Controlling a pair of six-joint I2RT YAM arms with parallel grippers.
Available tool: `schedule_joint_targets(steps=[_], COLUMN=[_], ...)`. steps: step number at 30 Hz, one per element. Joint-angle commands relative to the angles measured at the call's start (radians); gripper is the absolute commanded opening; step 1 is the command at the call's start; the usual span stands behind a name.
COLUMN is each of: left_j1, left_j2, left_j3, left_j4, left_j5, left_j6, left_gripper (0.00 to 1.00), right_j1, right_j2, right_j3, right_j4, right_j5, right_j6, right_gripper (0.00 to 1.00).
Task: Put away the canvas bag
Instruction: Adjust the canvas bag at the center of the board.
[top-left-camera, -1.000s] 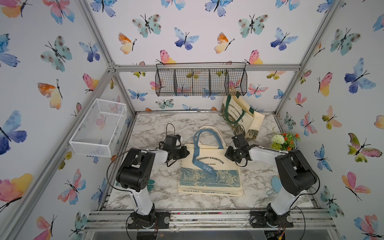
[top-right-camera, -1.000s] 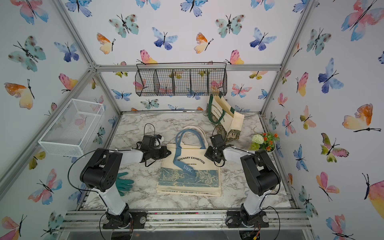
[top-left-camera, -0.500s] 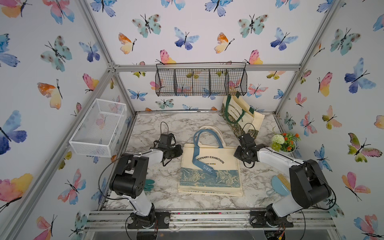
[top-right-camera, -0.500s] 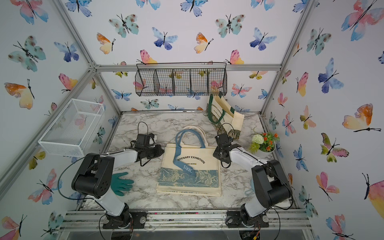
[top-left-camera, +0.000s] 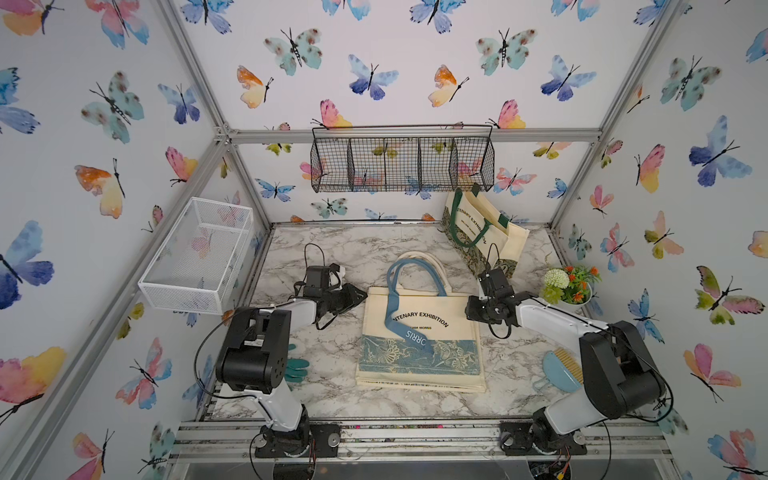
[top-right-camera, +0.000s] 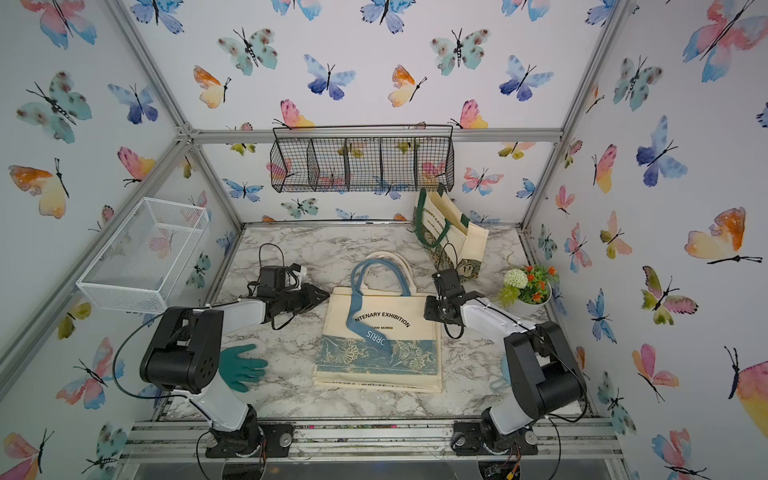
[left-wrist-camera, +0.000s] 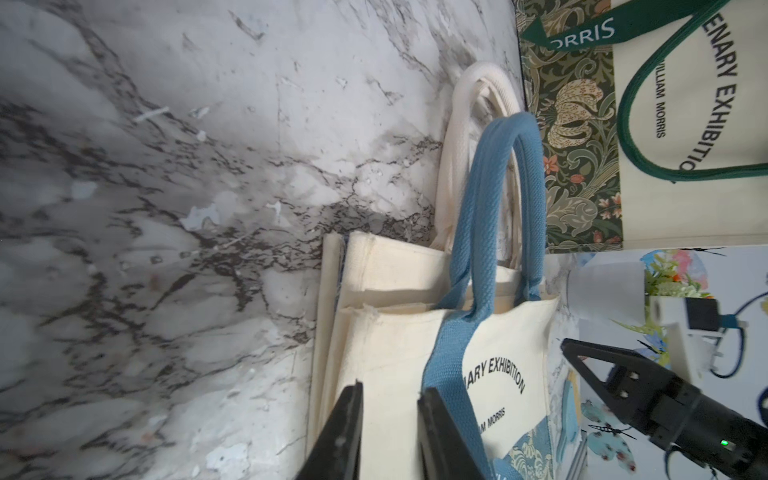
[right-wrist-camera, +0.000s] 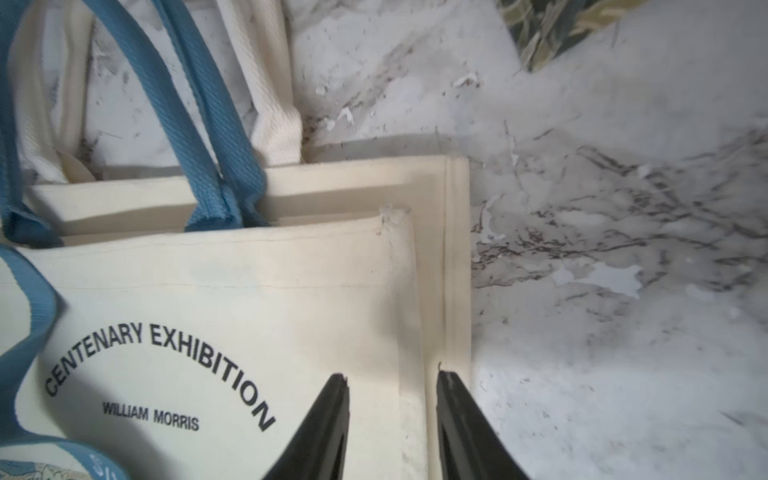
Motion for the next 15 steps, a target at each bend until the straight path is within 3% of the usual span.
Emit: schedule_joint_targets(steps=[1,15], left_j1=[-0.001,-0.010], left_j2=[0.018,0.088], left_j3=[-0.008,-0.010], left_j4=[0.028,0.101], left_j5=[0.044,0.096], left_j6=[-0.010,-0.048], left_gripper=[0.26,0.20], right_j1=[-0.014,-0.031], right_j2=[0.020,0.064], right_j3=[-0.004,-0.003], right_j4=[0.038,0.063], right_j5=[-0.059,-0.096], right_j6=[-0.017,-0.003], right_gripper=[0.38,0.36])
